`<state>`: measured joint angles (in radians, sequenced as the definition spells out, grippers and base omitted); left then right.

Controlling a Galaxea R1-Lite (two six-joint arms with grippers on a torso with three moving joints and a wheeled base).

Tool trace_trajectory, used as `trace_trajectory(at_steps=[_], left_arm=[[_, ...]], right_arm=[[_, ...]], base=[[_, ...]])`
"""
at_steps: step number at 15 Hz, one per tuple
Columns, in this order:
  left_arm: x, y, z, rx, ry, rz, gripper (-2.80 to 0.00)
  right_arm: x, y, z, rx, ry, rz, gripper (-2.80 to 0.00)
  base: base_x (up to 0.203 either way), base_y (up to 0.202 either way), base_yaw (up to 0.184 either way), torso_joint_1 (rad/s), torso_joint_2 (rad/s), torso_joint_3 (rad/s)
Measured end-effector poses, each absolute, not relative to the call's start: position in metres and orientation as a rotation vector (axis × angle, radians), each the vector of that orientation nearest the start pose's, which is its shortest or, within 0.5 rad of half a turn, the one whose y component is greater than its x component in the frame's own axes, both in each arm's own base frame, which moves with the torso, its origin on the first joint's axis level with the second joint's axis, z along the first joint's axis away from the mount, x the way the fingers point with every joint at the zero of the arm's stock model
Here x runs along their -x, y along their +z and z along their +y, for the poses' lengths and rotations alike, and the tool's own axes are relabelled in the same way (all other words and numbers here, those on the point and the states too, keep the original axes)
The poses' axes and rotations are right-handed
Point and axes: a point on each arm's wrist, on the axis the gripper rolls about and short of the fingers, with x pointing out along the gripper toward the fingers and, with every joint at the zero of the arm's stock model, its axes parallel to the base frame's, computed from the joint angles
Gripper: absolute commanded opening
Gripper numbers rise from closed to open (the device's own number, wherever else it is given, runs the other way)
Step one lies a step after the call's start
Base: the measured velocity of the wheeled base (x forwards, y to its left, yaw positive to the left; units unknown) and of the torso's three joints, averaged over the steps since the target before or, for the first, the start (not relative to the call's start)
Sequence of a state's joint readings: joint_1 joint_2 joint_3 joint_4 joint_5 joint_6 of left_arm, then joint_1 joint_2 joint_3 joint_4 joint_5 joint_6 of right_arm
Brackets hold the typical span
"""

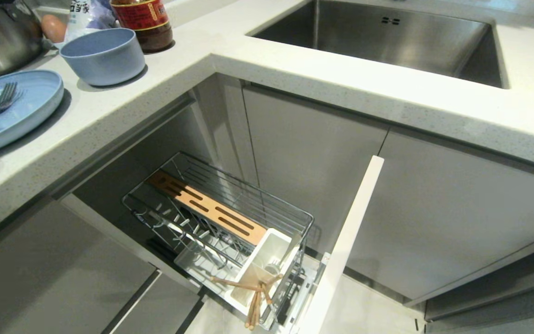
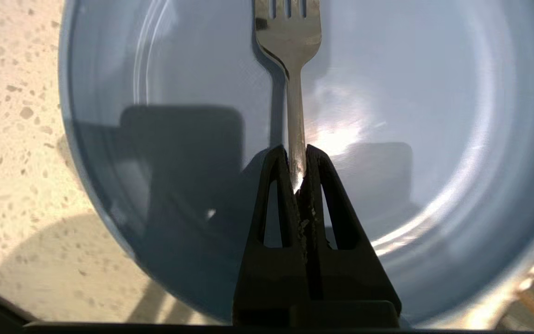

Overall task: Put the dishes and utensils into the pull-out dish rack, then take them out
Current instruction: Pick up the fork and place it in the cupboard

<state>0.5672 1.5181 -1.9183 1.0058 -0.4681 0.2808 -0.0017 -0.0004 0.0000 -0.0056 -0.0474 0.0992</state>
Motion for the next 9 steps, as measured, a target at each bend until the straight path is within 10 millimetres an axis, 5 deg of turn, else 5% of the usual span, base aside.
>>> trace_trajectory(at_steps=[9], left_arm=[[-0.127,0.425,0.031,0.412,-0.109,0.285,-2.8]], right_arm=[[0.023,0.076,-0.001,-0.099,-0.049,-0.009,-2.8]], base=[[0.0,0.0,0.0,0.0,0.0,0.0]])
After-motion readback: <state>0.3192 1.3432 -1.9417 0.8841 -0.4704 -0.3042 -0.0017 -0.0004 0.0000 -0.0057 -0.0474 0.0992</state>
